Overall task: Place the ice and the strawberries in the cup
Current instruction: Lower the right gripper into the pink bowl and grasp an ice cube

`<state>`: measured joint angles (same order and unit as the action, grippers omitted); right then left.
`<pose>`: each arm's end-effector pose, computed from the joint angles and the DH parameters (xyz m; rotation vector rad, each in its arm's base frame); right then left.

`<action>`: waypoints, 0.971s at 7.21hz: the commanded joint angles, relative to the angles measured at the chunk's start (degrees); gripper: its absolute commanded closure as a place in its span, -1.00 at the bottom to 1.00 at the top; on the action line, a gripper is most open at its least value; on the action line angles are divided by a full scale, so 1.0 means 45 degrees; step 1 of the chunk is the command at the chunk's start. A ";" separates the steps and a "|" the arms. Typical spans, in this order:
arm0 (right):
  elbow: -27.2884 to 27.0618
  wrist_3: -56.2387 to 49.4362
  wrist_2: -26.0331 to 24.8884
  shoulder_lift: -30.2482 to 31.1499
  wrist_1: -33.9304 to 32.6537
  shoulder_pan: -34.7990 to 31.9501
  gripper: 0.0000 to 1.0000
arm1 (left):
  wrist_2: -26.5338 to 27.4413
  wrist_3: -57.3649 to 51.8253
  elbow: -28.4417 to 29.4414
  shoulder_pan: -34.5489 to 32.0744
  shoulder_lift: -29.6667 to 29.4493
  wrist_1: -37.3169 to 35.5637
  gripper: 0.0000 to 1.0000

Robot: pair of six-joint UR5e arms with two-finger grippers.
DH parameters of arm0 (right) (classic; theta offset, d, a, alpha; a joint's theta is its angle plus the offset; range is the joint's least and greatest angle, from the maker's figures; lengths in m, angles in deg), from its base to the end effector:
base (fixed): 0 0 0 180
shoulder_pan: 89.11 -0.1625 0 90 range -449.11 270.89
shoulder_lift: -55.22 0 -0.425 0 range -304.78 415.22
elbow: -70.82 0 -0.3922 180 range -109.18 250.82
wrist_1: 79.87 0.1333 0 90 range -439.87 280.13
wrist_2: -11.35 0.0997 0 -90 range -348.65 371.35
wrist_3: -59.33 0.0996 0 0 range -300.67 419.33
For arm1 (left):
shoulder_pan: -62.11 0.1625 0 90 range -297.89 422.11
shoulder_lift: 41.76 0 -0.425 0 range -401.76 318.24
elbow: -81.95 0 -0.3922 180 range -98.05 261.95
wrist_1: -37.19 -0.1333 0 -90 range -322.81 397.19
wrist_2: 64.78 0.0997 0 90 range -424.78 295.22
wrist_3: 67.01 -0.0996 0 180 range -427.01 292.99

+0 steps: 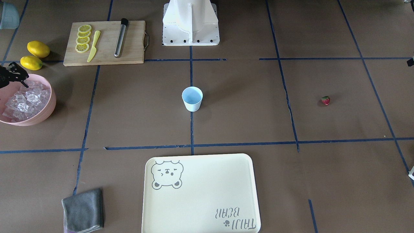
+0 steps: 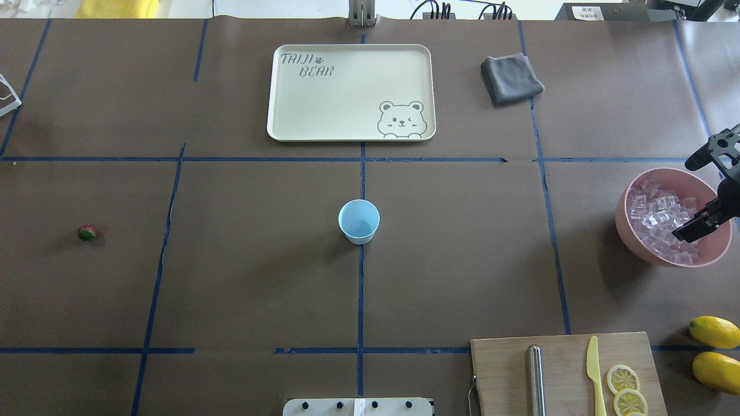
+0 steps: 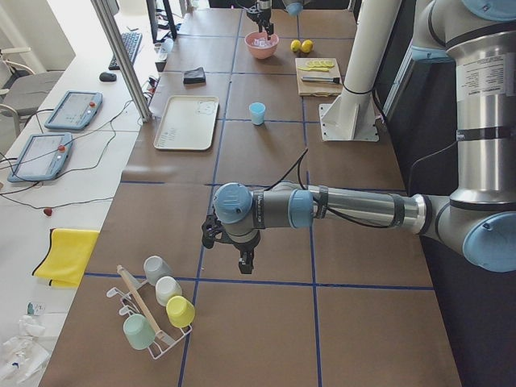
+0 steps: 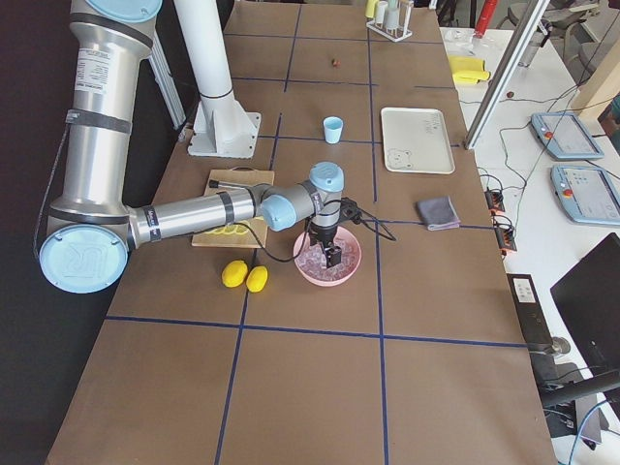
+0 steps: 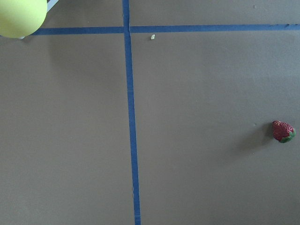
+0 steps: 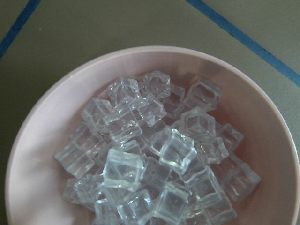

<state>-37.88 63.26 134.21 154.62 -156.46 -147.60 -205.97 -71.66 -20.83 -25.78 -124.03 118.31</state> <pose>-0.1634 -0.4182 0.5571 0.1976 -0.6656 -0.5758 -0.0399 -0.4306 0.6181 -0.0425 0.8945 0.0801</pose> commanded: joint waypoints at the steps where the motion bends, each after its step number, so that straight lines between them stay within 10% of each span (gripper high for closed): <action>1: 0.0113 0.0007 -0.0016 -0.0019 -0.0011 0.0087 -0.88 | -0.0013 0.0000 -0.0012 0.0018 0.0000 0.0000 -1.00; 5: 0.0504 0.0007 -0.0016 -0.0449 -0.0011 0.0126 -0.74 | 0.0007 0.0000 0.0007 0.0018 0.0000 0.0000 -1.00; 7: 0.0485 0.0026 -0.0016 -0.0429 -0.0011 0.0126 -0.34 | 0.0007 -0.0001 0.0007 -0.0002 0.0000 0.0000 -1.00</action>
<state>-35.67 63.30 134.13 152.67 -156.51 -147.03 -205.95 -71.70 -20.80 -25.76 -124.03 118.31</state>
